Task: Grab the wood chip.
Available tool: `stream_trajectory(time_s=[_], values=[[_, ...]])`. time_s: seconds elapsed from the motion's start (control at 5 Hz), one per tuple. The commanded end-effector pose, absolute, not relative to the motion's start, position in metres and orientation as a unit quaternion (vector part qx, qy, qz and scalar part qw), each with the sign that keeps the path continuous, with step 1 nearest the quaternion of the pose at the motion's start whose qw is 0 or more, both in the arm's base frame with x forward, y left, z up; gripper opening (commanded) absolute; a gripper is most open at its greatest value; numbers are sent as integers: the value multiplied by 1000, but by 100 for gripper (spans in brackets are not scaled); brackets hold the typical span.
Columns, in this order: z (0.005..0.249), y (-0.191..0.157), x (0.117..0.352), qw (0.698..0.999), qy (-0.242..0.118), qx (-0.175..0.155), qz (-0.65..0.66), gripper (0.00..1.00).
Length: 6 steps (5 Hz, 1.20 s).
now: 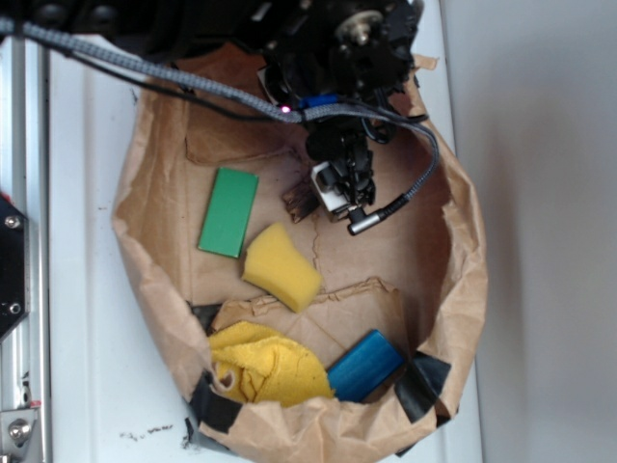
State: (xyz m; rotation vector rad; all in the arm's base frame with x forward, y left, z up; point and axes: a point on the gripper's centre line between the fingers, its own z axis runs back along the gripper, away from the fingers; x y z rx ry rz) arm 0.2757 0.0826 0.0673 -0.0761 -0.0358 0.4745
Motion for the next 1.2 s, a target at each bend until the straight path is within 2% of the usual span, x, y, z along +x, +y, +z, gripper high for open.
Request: stream_trajectory(time_s=[0.0,0.2,0.4,0.8,1.0], values=[[87,86,276,966,-41,-60,247,100],[74,80,279,964,-47,-42,257,100],[47,75,284,964,-68,-19,256,100],[31,70,307,959,-70,0,276,100],[23,70,310,960,-71,3,272,67]])
